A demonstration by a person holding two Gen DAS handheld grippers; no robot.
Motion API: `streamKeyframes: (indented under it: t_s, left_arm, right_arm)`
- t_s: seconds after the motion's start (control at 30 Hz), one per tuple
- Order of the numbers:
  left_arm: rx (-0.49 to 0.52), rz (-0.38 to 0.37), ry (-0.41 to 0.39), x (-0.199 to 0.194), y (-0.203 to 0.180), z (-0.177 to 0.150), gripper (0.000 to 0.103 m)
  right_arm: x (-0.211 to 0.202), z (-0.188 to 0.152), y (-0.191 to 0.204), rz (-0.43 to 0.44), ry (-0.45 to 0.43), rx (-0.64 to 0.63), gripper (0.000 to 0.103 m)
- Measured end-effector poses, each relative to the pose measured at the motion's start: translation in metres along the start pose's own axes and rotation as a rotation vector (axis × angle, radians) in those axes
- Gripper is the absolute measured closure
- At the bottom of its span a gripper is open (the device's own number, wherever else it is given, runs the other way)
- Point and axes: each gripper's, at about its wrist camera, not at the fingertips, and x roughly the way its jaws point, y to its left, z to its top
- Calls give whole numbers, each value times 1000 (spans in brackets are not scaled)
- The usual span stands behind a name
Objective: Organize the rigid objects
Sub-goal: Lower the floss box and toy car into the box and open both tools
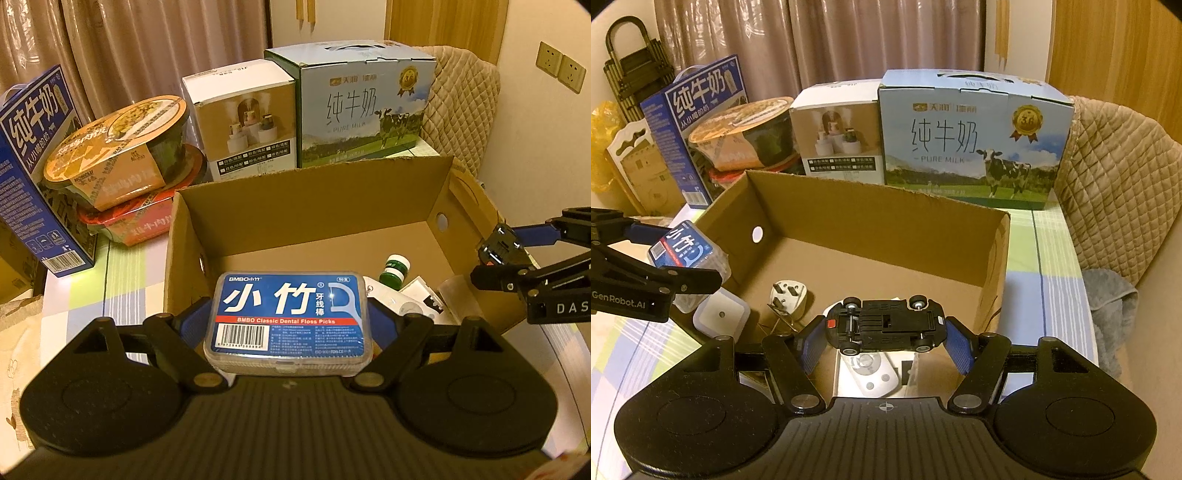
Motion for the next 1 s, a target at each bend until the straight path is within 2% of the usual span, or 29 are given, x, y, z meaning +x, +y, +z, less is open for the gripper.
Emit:
streamKeyframes:
  t_s: [0.53, 1.0]
  left_arm:
    - [-5, 5, 16, 14, 3, 2, 19]
    - [-50, 15, 12, 29, 8, -1, 19]
  right_arm:
    - [11, -3, -6, 3, 19, 18, 39]
    - [14, -7, -8, 3, 28, 33, 39]
